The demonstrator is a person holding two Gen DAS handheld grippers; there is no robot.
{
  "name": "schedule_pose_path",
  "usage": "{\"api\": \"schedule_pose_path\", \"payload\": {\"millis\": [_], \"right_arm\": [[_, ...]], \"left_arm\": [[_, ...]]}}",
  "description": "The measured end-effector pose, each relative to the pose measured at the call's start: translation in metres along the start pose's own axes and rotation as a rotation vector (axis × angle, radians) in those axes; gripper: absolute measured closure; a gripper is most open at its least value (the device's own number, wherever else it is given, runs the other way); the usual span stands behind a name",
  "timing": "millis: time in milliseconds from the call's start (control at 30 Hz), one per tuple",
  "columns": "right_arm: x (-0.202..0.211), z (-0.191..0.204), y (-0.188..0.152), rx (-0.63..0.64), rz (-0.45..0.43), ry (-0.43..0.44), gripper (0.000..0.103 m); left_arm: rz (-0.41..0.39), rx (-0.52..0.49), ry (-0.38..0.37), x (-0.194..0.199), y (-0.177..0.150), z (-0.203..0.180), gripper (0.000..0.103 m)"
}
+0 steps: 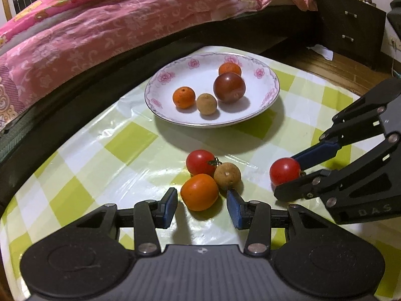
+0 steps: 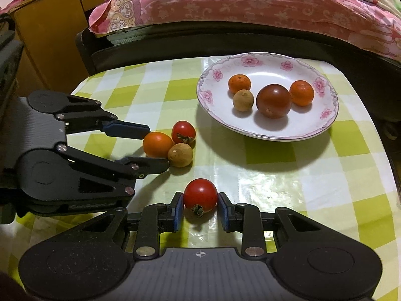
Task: Organize fruits
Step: 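Grasp a red cherry tomato with the right gripper while the left gripper approaches a tangerine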
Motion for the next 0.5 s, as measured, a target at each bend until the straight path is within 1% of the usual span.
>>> {"api": "schedule_pose_path", "payload": {"millis": [133, 233, 300, 400, 500], "right_arm": [[-0.0009, -0.0004, 0.0012, 0.002, -0.002, -0.009, 0.077], [-0.0012, 0.0004, 0.0011, 0.006, -0.002, -0.019, 0.077], [-0.0009, 0.0015, 0.0014, 0.018, -0.005, -0.039, 0.077], [-0.0015, 0.0024, 0.0032, 0.035, -0.010, -0.083, 0.077], [-0.0014, 0.0011, 0.0040, 0.046, -0.014, -0.121, 0.077]], "left_arm": [[-0.008, -0.010, 0.002, 0.0007, 0.0010, -0.0030, 0.054], [-0.011, -0.008, 0.011, 0.0018, 0.0020, -0.0035, 0.058], [-0.007, -0.005, 0.019, 0.0027, 0.0023, -0.0029, 0.063], [0.001, 0.004, 0.018, 0.0056, 0.0012, -0.0029, 0.063], [0.005, -0.008, 0.016, 0.0095, -0.0006, -0.0074, 0.063]]}}
Point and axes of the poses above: each gripper's, at about its wrist camera, not at the fingertips, and x roughly against the way its jaws point, z to its left, y to its top, the point moved 1 cm from there along -x, roughly the way its jaws point, and after that the axes turned 7 degrees about -x, right-handed, at the moved point
